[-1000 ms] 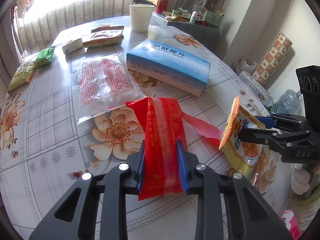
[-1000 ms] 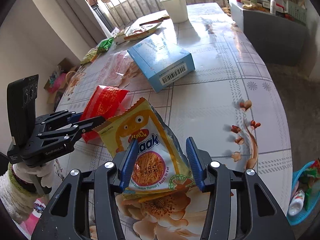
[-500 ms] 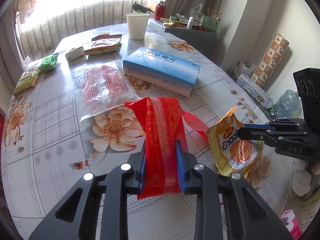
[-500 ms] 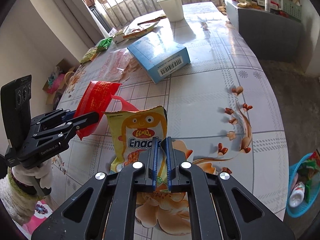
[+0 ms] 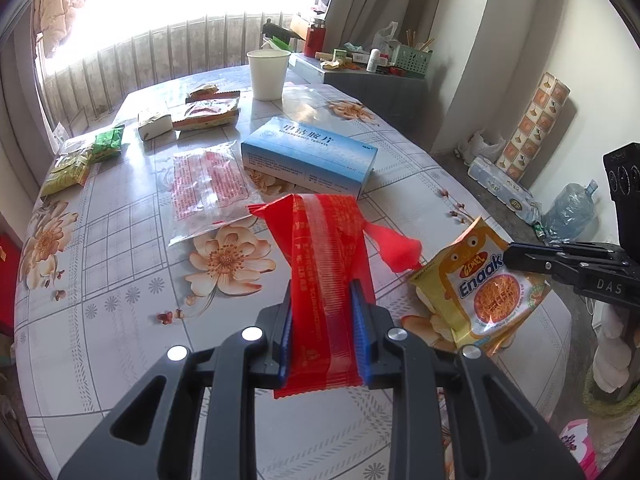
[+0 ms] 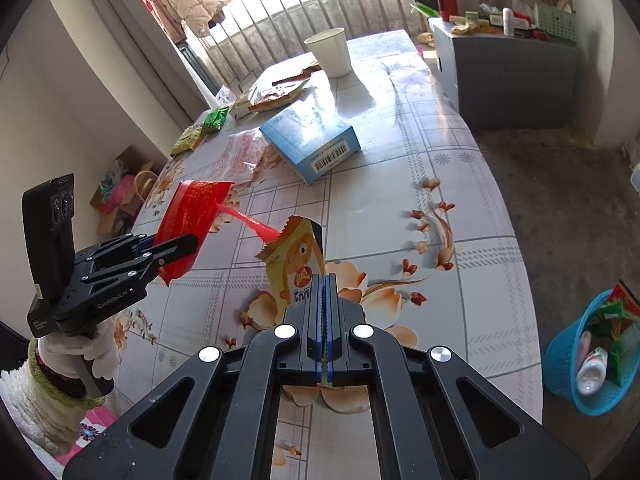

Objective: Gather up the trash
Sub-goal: 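Carry the red bag with the left gripper while the right gripper carries the Enaak bag to the wastebasket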

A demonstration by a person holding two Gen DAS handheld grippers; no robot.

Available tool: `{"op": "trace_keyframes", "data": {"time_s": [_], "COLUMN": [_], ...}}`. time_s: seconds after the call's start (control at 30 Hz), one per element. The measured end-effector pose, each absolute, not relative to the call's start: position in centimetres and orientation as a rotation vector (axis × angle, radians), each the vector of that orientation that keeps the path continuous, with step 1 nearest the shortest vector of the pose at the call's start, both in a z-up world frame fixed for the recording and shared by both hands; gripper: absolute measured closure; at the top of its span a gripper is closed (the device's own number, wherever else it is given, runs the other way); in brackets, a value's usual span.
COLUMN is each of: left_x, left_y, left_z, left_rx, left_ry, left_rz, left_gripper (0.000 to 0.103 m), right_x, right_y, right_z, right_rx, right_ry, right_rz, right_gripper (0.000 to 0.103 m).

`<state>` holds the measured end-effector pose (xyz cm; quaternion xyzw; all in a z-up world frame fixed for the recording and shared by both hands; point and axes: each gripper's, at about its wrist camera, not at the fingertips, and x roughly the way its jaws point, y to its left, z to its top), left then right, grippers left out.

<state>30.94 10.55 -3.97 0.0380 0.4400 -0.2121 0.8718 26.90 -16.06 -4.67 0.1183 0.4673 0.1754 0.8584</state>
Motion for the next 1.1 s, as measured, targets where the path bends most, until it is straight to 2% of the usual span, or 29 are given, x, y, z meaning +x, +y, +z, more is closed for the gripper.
{"op": "trace_keyframes", "data": {"time_s": [0.3, 0.57, 0.87, 1.1], "left_x": [28.5, 25.9, 23.4, 22.3], "left_y": [9.0, 4.2, -9.1, -21.8], "left_z": [-0.7, 1.9, 3.0, 0.0], "left_rx": [0.075, 0.092, 0.19, 0.281], "left_ry": [0.866, 0.833, 0.848, 0.997], "left_rz": [-0.49, -0.597, -0.854, -1.017], "left_gripper": [0.079, 0.079, 0.079, 0.079], "right_x": [23.8, 19.8, 13.0, 8.0], "right_y": [-18.6, -23.3, -33.2, -41.7], "right_z": [-2.0, 0.1, 1.0, -2.9], "right_rx": [0.285, 0.35, 0.456, 0.593], "right_ry": [0.898, 0.808, 0.719, 0.716], "right_rz": [0.33, 0.255, 0.032, -0.181], "right_gripper": [0.103, 0.103, 0.103, 0.103]}}
